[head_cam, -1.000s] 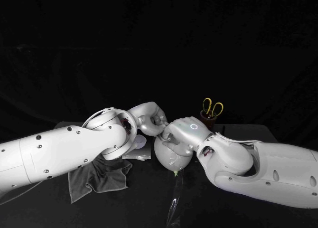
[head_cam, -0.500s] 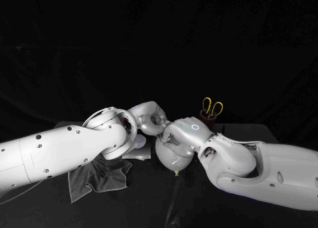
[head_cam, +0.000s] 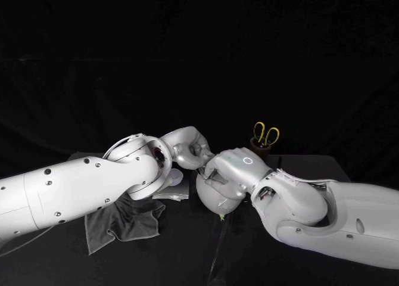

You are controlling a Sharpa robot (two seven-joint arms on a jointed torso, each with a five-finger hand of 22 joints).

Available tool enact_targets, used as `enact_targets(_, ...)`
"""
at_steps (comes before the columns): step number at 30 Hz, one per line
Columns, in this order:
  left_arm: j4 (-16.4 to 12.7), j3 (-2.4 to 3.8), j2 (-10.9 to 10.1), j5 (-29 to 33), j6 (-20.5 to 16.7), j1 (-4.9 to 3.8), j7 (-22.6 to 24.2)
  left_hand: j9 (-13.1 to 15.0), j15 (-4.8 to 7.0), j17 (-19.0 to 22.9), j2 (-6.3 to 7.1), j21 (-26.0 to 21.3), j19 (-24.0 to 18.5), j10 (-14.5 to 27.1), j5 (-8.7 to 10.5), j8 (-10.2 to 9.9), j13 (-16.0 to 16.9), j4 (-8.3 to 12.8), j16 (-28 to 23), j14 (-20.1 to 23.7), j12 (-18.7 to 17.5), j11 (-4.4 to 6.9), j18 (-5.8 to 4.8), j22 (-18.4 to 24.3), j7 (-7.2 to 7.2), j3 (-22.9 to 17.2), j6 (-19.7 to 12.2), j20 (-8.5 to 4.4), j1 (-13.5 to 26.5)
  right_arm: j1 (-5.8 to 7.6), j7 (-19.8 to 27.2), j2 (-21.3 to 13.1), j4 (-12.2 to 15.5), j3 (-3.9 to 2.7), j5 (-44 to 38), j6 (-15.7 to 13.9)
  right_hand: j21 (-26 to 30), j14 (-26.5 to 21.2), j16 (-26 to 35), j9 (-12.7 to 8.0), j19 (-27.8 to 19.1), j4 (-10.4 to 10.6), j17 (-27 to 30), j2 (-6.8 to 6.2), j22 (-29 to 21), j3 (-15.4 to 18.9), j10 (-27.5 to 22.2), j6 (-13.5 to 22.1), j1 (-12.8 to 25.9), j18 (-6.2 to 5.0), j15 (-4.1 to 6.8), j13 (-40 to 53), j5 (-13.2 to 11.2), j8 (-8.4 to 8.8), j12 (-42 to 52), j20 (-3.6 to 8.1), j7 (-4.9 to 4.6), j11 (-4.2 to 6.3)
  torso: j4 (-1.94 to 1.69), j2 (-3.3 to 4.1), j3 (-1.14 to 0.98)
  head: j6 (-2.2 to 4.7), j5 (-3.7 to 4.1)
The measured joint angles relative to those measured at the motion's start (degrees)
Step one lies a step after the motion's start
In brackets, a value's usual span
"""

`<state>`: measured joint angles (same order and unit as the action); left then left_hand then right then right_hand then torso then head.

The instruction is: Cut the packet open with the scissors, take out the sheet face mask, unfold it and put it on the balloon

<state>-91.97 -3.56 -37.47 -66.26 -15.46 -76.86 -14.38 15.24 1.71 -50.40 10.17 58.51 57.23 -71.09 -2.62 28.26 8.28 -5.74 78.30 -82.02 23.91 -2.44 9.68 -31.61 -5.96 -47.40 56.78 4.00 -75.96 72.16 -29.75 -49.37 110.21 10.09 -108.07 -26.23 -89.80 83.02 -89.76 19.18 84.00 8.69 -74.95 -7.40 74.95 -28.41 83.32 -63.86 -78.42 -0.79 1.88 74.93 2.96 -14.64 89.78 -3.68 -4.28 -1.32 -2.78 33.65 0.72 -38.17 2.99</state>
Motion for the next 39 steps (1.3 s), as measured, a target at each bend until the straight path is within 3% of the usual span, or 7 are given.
enact_targets(11,0.2,-0.02,0.0,0.0,0.0,0.01,0.0,0.0,-0.01,0.0,-0.22,0.0,0.0,0.0,0.0,0.0,0.0,0.2,0.0,0.0,0.0,0.0,-0.02,0.0,-0.2,-0.1,0.0,0.0,0.1,0.0,1.0,-0.7,1.5,-0.04,0.7,-3.0,0.1,0.0,0.1,0.4,0.0,-0.8,0.0,-0.61,0.0,-0.3,-0.2,-0.1,-0.6,0.0,0.01,0.0,0.0,-0.45,-0.1,-0.01,0.11,0.21,-0.05,-0.01,0.04,0.07,0.11)
enact_targets(18,0.2,0.01,0.1,0.0,0.0,-0.02,0.0,0.0,-0.01,0.0,-0.27,0.0,0.0,0.0,0.0,0.0,0.0,0.2,-0.1,0.0,0.0,0.0,-0.04,0.0,-0.2,-0.1,0.0,0.0,0.1,-0.03,2.3,-0.9,1.9,-0.06,1.5,-6.1,0.1,0.0,0.0,0.7,0.0,-2.7,0.1,-1.2,0.0,-1.1,-0.2,-0.2,-1.2,0.0,0.01,0.0,0.0,-1.31,0.0,0.4,0.17,0.21,-0.09,-0.01,0.03,0.27,0.12)
enact_targets(32,0.5,0.0,0.2,0.0,-0.1,0.0,-0.1,0.0,-0.01,0.0,-0.28,0.0,0.0,0.0,0.0,0.0,0.0,0.2,-0.1,0.0,0.0,0.01,-0.31,0.0,-0.14,-0.1,0.0,0.0,0.1,0.03,5.0,-1.6,3.5,-0.27,4.1,-10.8,0.2,0.1,0.0,0.8,0.0,-3.0,0.0,-1.2,0.0,-1.4,0.1,-0.2,-1.2,-0.01,0.49,0.0,0.0,-1.79,0.0,0.4,0.23,0.54,-0.1,-0.01,0.07,0.53,-0.19)
enact_targets(35,0.7,-0.01,0.2,0.0,-0.1,0.01,-0.1,0.0,-0.01,0.0,-0.28,0.0,0.0,0.0,0.01,0.0,0.0,0.2,-0.1,0.0,0.0,0.01,0.25,0.0,-0.05,-0.1,0.1,0.0,0.1,0.05,5.6,-1.9,4.0,-0.28,4.9,-11.5,0.2,0.1,0.0,0.9,0.0,-3.0,0.0,-1.2,0.0,-1.4,0.1,-0.2,-1.2,-0.01,0.49,0.0,0.0,-2.02,0.0,0.39,0.23,0.54,-0.09,-0.01,0.06,0.57,-0.21)
enact_targets(39,0.9,-0.01,0.2,0.0,-0.1,0.01,-0.1,0.0,-0.01,0.0,-0.28,0.0,0.0,0.0,0.12,0.0,0.0,0.2,-0.1,0.0,0.0,0.01,0.25,0.0,-0.04,-0.1,0.1,0.0,0.1,0.1,6.3,-2.2,4.5,-0.34,5.9,-12.5,0.2,0.1,0.0,1.0,0.0,-3.0,0.0,-1.2,0.0,-1.4,0.1,-0.2,-1.2,-0.01,0.49,0.0,0.0,-2.09,-0.1,0.39,0.23,0.54,-0.06,-0.02,0.05,0.62,-0.23)
